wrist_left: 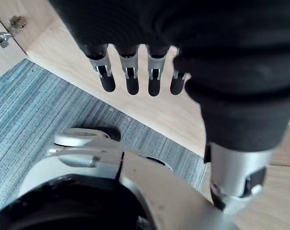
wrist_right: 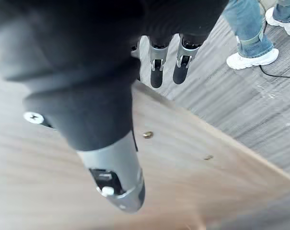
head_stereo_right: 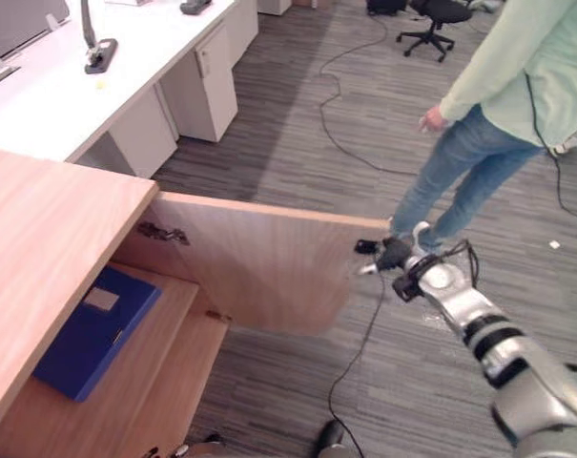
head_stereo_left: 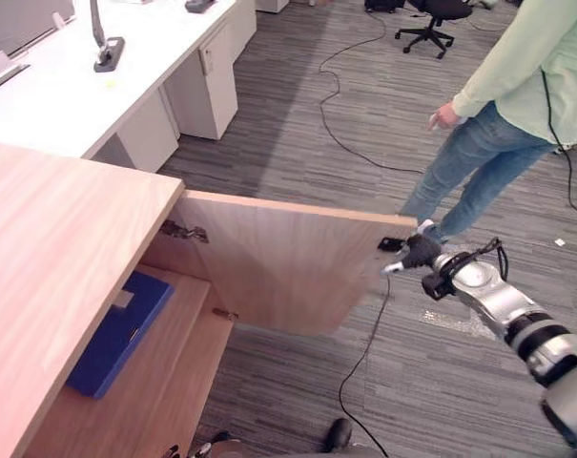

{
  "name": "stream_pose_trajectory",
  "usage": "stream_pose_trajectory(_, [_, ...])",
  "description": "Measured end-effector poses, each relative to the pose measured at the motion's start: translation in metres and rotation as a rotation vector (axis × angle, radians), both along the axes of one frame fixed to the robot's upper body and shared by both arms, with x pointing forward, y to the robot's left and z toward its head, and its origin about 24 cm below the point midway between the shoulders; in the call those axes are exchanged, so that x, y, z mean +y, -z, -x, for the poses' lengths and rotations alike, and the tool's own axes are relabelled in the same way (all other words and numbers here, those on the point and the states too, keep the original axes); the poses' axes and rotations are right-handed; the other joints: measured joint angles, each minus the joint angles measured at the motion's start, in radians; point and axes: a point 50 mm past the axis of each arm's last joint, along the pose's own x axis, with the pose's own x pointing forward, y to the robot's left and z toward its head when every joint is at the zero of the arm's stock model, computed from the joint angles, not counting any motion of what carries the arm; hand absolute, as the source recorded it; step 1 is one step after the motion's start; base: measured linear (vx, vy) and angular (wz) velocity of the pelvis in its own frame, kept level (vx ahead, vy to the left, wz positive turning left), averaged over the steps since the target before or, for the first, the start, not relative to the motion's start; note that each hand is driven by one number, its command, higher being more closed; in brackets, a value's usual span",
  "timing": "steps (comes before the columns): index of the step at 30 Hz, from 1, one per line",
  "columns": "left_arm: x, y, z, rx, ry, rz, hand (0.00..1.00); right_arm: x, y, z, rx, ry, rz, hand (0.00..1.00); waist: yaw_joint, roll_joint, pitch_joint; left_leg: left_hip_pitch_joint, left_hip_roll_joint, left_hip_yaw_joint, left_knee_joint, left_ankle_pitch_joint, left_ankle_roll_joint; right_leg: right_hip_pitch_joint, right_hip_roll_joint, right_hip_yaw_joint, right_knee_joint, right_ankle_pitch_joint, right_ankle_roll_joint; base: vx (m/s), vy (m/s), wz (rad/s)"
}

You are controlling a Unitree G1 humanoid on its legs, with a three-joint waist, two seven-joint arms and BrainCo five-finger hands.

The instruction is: Walk over to the cabinet, pick up the folder, carry it to the office cabinet, place the folder inside the office cabinet, then close the office cabinet door

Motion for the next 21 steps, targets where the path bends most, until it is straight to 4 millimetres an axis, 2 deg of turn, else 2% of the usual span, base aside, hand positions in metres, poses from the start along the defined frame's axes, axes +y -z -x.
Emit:
stream_pose_trajectory(2, [-0.001,0.0,0.0,-0.002,0.004,0.009,0.0,0.014,0.012,0.012,0.102,-0.154,0.065,0.0,0.001,0.005,-0.008,0.0,0.013,0.002,0.0,0.009,-0.015,-0.001,0.014,0.001,0.0,-0.006,-0.009,0.03,-0.063,-0.07])
stream_pose_trajectory(3, [-0.002,0.0,-0.001,-0.004,0.008,0.014,0.0,0.031,0.022,0.022,0.17,-0.28,0.087,0.0,0.004,0.007,-0.011,0.0,0.022,0.002,0.0,0.018,-0.018,-0.001,0.022,0.001,0.0,-0.01,-0.015,0.03,-0.068,-0.03])
stream_pose_trajectory(6, [-0.002,0.002,0.001,0.007,0.009,0.025,0.0,0.054,0.035,0.038,0.251,-0.473,0.132,0.0,0.001,0.007,-0.025,-0.001,0.027,0.004,-0.001,0.047,-0.018,-0.004,0.028,0.006,0.0,-0.016,-0.024,0.0,-0.051,-0.05])
stream_pose_trajectory(8, [-0.002,0.002,0.001,0.006,0.012,0.029,0.0,0.075,0.058,0.05,0.311,-0.56,0.158,0.0,0.015,0.006,-0.044,-0.001,0.027,0.013,-0.001,0.076,-0.013,-0.004,0.029,0.008,0.0,-0.021,-0.032,-0.02,-0.046,-0.02])
stream_pose_trajectory(12, [-0.002,0.001,-0.001,0.0,0.003,0.031,0.0,0.102,0.088,0.073,0.413,-0.712,0.218,0.0,0.049,-0.001,-0.051,-0.008,0.037,0.023,0.0,0.102,-0.016,-0.009,0.038,0.009,-0.001,-0.032,-0.038,-0.03,-0.026,0.01])
stream_pose_trajectory(14, [0.004,0.0,-0.001,-0.005,-0.026,0.02,0.0,0.113,0.108,0.089,0.479,-0.77,0.232,0.0,0.073,-0.033,-0.046,-0.02,0.039,0.024,0.016,0.123,-0.014,-0.009,0.035,0.002,-0.001,-0.035,-0.042,-0.04,-0.007,0.1])
stream_pose_trajectory(15, [0.006,0.0,0.0,-0.006,-0.038,0.016,0.0,0.116,0.111,0.092,0.483,-0.786,0.246,0.0,0.078,-0.042,-0.042,-0.035,0.04,0.026,0.033,0.125,-0.011,-0.009,0.034,0.0,0.0,-0.035,-0.043,-0.07,-0.022,0.17])
stream_pose_trajectory(17, [0.015,-0.004,-0.004,-0.036,-0.072,-0.006,0.0,0.125,0.119,0.097,0.488,-0.816,0.269,0.0,0.096,-0.085,-0.035,-0.099,0.052,0.089,0.138,0.138,0.008,-0.005,0.033,-0.016,0.001,-0.037,-0.044,-0.09,-0.046,0.26])
stream_pose_trajectory(19, [0.017,-0.005,-0.006,-0.048,-0.074,-0.013,0.0,0.128,0.119,0.098,0.469,-0.831,0.288,0.0,0.11,-0.095,-0.032,-0.126,0.069,0.13,0.172,0.147,0.021,-0.003,0.04,-0.036,0.005,-0.045,-0.051,-0.08,-0.047,0.43])
stream_pose_trajectory(20, [0.019,-0.007,-0.01,-0.06,-0.071,-0.019,0.0,0.131,0.12,0.098,0.456,-0.836,0.295,0.0,0.113,-0.1,-0.03,-0.138,0.071,0.147,0.144,0.165,0.045,-0.004,0.045,-0.062,0.01,-0.057,-0.059,-0.08,-0.047,0.81])
stream_pose_trajectory(21, [0.02,-0.008,-0.011,-0.066,-0.07,-0.022,0.0,0.133,0.12,0.099,0.443,-0.843,0.302,0.0,0.112,-0.113,-0.031,-0.136,0.067,0.176,0.126,0.153,0.064,-0.012,0.036,-0.102,0.013,-0.067,-0.074,-0.03,-0.009,1.1])
